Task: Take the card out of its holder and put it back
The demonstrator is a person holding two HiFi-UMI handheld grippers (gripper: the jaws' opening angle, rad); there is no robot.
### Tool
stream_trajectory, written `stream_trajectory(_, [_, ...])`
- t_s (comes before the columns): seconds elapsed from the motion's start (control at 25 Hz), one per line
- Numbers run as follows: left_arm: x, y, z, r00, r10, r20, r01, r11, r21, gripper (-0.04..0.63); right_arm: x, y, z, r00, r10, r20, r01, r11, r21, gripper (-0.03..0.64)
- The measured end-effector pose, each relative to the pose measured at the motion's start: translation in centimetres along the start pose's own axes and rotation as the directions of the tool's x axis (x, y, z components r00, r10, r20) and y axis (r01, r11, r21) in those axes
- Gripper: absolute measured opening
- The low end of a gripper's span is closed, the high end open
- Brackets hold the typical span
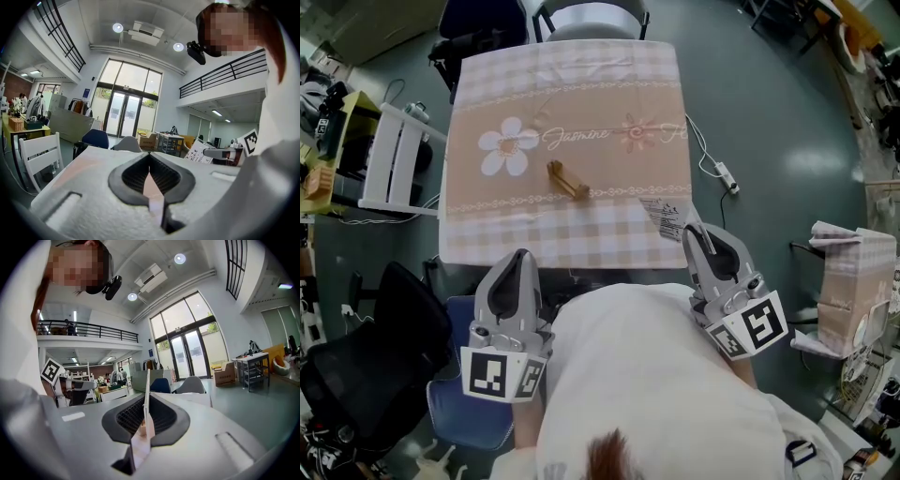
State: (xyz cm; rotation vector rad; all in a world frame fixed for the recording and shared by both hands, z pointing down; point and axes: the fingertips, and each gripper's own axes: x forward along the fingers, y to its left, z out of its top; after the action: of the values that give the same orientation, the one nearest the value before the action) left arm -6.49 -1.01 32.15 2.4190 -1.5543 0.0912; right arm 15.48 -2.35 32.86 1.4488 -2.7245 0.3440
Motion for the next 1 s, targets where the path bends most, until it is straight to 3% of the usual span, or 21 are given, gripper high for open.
stream_trajectory(1.0, [-1.0,0.5,0.0,1.000,-0.008,0.005,0.008,1.000,-0.016,0.000,-0.1,1.4,0.3,1.000,0.008,0.000,-0.008,1.000,-0.020,0.018])
